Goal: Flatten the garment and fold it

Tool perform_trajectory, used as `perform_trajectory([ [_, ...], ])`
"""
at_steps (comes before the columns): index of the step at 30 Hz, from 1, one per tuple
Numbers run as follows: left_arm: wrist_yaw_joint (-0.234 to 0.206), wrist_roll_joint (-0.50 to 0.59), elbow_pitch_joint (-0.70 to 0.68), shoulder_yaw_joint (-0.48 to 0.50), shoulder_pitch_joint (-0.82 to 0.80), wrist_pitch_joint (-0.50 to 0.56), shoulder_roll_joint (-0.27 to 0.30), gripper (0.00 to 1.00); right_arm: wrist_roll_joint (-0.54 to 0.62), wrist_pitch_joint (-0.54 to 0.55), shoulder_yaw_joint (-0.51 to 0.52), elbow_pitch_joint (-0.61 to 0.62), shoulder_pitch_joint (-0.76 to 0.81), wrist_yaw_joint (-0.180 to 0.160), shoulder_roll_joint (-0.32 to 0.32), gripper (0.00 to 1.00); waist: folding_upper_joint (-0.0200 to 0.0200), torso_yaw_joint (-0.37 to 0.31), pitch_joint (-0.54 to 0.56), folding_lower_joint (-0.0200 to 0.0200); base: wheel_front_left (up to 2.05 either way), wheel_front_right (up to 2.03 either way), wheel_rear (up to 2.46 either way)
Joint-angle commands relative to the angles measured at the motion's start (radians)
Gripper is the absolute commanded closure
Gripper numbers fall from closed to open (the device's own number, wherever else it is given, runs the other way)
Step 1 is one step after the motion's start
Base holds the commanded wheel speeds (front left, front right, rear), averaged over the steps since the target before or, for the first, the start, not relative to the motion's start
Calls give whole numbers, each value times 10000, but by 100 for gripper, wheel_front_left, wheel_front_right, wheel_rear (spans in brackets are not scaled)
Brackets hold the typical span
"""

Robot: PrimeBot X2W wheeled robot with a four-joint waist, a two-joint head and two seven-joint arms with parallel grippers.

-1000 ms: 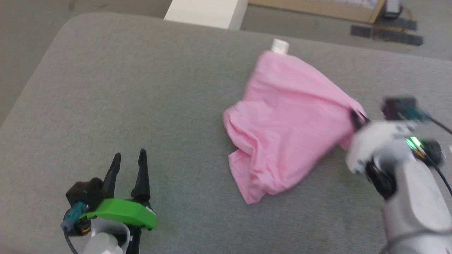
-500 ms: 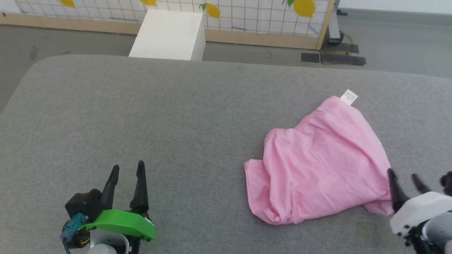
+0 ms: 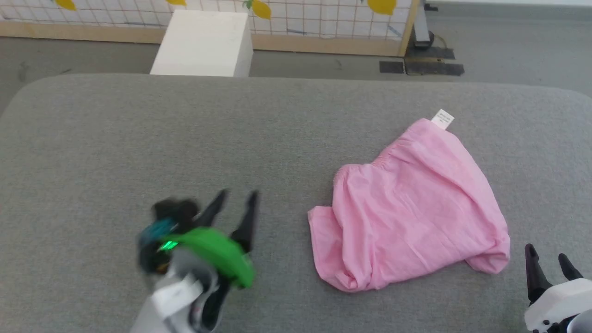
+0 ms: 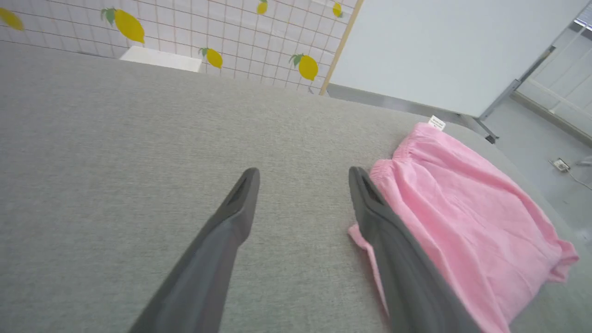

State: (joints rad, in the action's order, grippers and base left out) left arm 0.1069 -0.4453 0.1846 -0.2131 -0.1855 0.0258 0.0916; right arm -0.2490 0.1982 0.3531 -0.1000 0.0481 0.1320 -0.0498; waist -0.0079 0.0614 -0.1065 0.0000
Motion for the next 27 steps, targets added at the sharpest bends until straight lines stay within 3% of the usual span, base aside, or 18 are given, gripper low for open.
perform_trajectory([
  [1, 108, -179, -18, -447, -546, 589, -132, 0, -17, 20, -51, -32, -61, -13, -5, 0, 79, -312, -303, 0, 0, 0, 0],
  [2, 127, -298, 61, -742, -778, 1099, -174, 0, -16, 14, -80, -36, -97, -13, -5, 0, 79, -386, -373, 0, 0, 0, 0],
  [3, 140, -261, 620, -1742, -1488, 3033, -228, 0, -48, -16, -219, -80, -239, -13, -5, 0, 79, -696, -612, 0, 0, 0, 0],
  [5, 42, 107, 1060, -2243, -1877, 4095, -125, 0, -74, -51, -314, -113, -337, -13, -5, 0, 79, -923, -773, 0, 0, 0, 0],
  [12, -152, 890, 2112, -3098, -2261, 5584, 217, 0, -181, -283, -382, -278, -497, -13, -5, 0, 79, -1393, -1128, 0, 0, 0, 0],
  [14, -123, 792, 2272, -3125, -2175, 5598, 217, 90, -205, -363, -390, -337, -502, -13, -5, 0, 79, -1421, -1154, 0, 0, 0, 0],
  [15, -131, 726, 2319, -3074, -2127, 5502, 217, 100, -222, -402, -383, -369, -497, -13, -5, 0, 79, -1413, -1161, 0, 0, 0, 0],
  [20, -488, -85, 2041, -1946, -2029, 4425, 197, 100, -230, -525, -439, -502, -525, -13, -5, 0, 79, -1140, -1079, 0, 0, 0, 0],
  [27, -1534, -1237, 794, 562, -1857, 2980, 770, 100, -80, -465, -635, -543, -676, -13, -5, 0, 79, -442, -692, 0, 0, 0, 0],
])
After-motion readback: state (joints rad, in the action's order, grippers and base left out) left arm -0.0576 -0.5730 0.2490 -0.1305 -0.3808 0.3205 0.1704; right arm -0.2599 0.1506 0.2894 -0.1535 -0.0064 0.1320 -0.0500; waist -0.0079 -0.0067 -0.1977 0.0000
